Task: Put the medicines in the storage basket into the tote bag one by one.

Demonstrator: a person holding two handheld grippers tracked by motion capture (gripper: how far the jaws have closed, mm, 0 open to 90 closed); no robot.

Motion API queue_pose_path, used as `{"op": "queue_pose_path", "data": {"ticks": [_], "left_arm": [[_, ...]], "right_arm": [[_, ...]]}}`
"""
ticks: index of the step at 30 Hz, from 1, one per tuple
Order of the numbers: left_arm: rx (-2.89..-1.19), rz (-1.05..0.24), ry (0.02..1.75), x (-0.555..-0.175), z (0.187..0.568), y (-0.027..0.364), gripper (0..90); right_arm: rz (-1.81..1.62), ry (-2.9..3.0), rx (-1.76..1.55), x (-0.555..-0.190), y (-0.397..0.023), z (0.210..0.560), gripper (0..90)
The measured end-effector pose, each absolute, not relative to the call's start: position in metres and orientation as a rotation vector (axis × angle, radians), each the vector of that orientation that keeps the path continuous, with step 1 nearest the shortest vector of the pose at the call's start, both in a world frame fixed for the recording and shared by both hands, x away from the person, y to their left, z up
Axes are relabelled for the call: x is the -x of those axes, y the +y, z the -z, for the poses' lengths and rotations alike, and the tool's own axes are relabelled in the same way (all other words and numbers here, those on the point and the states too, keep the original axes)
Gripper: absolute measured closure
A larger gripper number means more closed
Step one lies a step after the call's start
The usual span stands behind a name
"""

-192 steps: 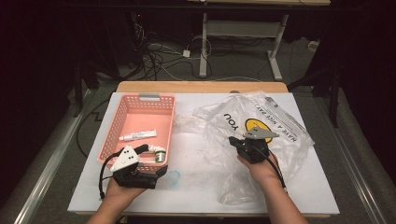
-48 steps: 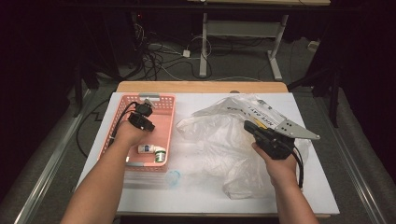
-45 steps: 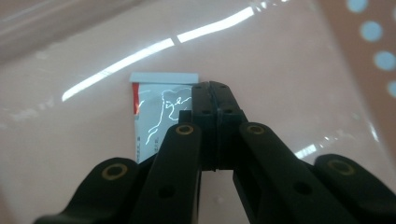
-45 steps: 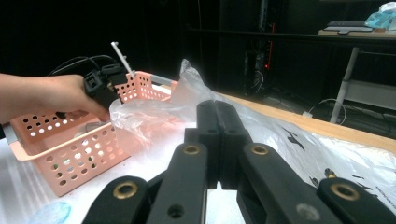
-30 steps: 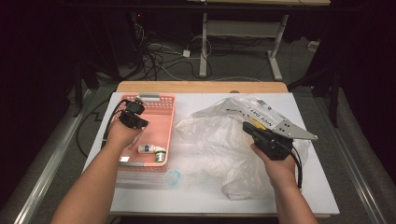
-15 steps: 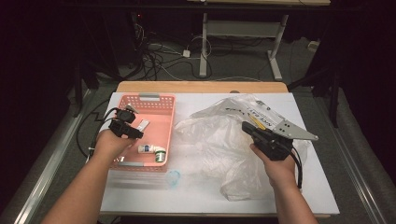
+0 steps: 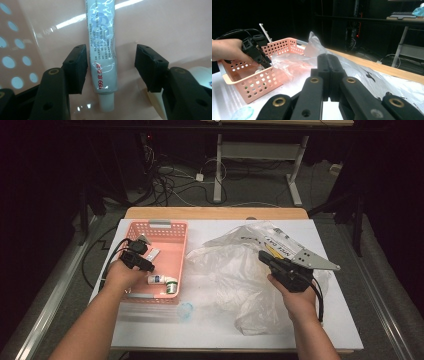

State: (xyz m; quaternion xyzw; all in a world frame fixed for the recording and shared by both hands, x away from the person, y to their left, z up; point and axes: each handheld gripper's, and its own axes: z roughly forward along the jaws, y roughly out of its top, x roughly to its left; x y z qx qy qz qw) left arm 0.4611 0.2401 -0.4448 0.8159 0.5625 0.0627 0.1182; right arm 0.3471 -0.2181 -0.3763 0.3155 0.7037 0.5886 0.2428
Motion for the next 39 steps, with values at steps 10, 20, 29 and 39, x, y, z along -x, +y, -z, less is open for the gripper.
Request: {"op": "queue_pose_path", "data": {"ticks": [10,20,29,39], "left_arm": [[-2.398,-0.151,1.581,-0.461,0.445,0.236,59.7],[-2.417,-0.138,1.456,-0.460,0.446,0.219,64.9],[-2.420,-0.157,1.452,-0.460,0.445,0.220,65.5],[-2.371,-0.184,1.427,-0.454,0.433,0.224,65.6]], "right_arm": [[-1.602,1.925,-0.866,-0.347,-0.218,0.377,90.0],[-1.599,1.923,-0.865,-0.346,-0.218,0.377,90.0],[-1.598,1.922,-0.870,-0.345,-0.220,0.377,90.0],[-1.599,1.921,-0.874,-0.346,-0.221,0.378,90.0]]}}
